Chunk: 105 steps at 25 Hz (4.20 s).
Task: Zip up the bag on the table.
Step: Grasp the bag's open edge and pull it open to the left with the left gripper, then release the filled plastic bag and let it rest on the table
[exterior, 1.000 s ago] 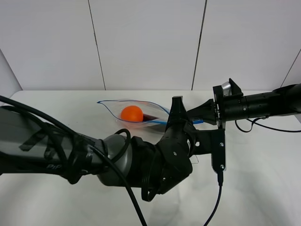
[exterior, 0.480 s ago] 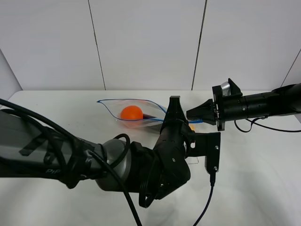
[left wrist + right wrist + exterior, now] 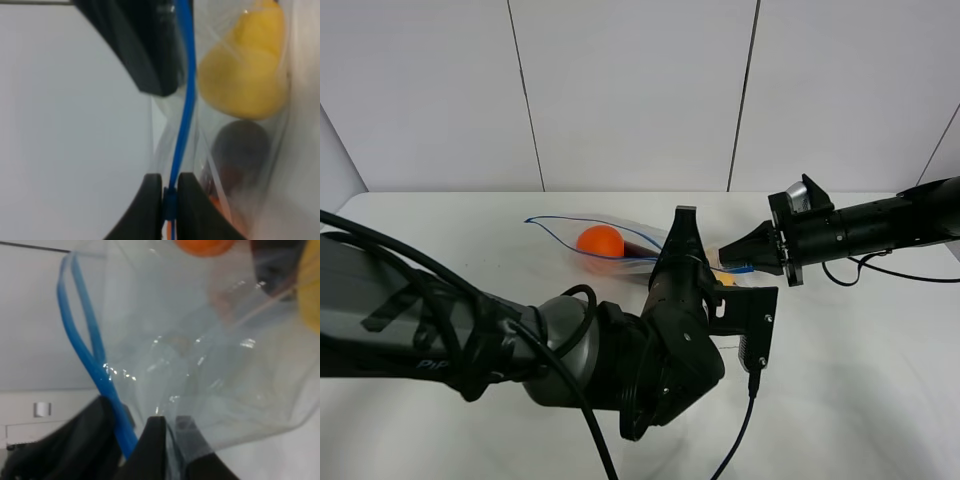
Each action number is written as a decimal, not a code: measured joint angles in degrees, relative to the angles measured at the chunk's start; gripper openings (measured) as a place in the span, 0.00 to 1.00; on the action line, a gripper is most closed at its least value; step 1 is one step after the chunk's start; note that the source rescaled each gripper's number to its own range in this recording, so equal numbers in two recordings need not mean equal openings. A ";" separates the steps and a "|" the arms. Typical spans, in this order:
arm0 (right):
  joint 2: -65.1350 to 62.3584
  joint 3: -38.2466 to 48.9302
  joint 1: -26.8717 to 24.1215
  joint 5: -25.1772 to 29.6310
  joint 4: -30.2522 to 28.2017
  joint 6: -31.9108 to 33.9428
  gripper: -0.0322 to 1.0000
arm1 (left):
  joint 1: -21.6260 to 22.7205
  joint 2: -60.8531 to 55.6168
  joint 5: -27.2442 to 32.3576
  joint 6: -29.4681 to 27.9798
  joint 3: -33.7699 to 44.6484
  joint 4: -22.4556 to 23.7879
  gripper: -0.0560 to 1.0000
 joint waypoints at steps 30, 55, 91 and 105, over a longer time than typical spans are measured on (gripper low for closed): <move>-0.06 0.00 0.00 -5.96 -2.83 0.57 0.03 | 10.81 -0.59 3.13 7.76 0.00 -6.95 0.05; -0.06 0.00 0.00 -5.89 -3.05 0.57 0.03 | 20.27 -0.59 1.81 7.81 0.00 -4.87 0.05; -0.10 -0.04 -0.13 -5.87 -4.98 0.69 0.03 | 25.79 -0.59 1.30 6.45 0.09 -4.69 0.69; -0.10 -0.04 -0.13 -5.82 -4.98 0.69 0.03 | 25.79 -0.59 3.72 3.55 0.09 -4.75 0.80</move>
